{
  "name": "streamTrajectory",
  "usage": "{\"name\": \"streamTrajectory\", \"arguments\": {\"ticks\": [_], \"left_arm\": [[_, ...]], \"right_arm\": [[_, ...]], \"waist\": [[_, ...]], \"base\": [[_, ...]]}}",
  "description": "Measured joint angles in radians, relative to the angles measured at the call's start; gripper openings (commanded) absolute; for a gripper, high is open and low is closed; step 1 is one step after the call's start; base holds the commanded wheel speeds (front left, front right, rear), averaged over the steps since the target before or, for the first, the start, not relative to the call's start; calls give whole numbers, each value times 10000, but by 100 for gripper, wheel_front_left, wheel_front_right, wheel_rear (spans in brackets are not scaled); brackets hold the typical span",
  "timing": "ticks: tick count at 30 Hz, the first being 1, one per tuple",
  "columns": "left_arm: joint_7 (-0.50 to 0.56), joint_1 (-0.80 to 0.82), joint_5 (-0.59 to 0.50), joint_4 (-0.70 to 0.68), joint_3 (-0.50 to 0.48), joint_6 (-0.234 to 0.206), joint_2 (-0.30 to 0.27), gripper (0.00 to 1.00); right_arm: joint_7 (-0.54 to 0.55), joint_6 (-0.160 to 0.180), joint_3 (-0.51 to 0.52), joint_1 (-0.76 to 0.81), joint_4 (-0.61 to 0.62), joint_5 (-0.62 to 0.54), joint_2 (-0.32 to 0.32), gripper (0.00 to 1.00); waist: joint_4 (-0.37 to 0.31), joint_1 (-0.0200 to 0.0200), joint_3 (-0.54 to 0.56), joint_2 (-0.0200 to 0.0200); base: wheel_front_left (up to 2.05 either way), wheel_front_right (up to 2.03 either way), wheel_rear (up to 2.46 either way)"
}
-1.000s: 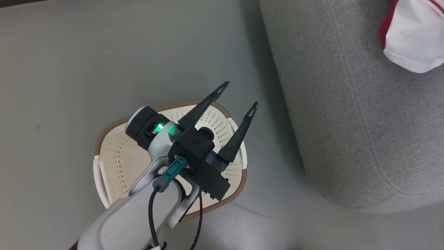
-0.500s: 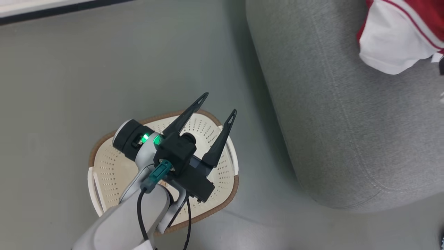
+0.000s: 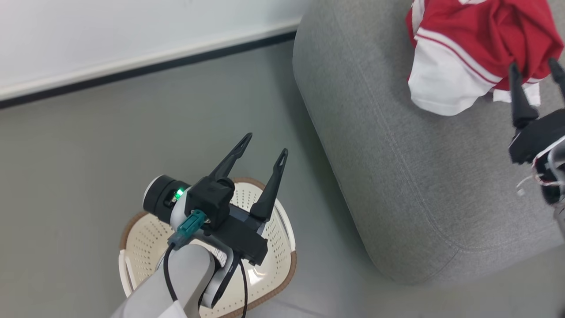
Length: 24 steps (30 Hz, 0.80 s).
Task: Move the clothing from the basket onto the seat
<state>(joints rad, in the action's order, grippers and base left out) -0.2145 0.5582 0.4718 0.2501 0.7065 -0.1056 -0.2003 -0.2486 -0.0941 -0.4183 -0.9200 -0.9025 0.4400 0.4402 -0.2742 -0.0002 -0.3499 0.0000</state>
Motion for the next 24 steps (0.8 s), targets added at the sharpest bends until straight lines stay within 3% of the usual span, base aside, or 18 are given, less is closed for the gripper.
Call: {"name": "streamTrajectory", "arguments": {"ticks": [11,24], "left_arm": [[-247,-1135,305,648,-809,-100,128,100],[-339,-2913,397,1287,-1772,-186,-2,100]], "right_arm": [[-8,-13,21,1682,1289,128,-508,100],[-8,573,-63,4312,3137,119,-1166,100]], "waist": [[335,-1,1393,0],[1392,0,2970,-1]], "base": [[0,0,0],[0,0,0]]}}
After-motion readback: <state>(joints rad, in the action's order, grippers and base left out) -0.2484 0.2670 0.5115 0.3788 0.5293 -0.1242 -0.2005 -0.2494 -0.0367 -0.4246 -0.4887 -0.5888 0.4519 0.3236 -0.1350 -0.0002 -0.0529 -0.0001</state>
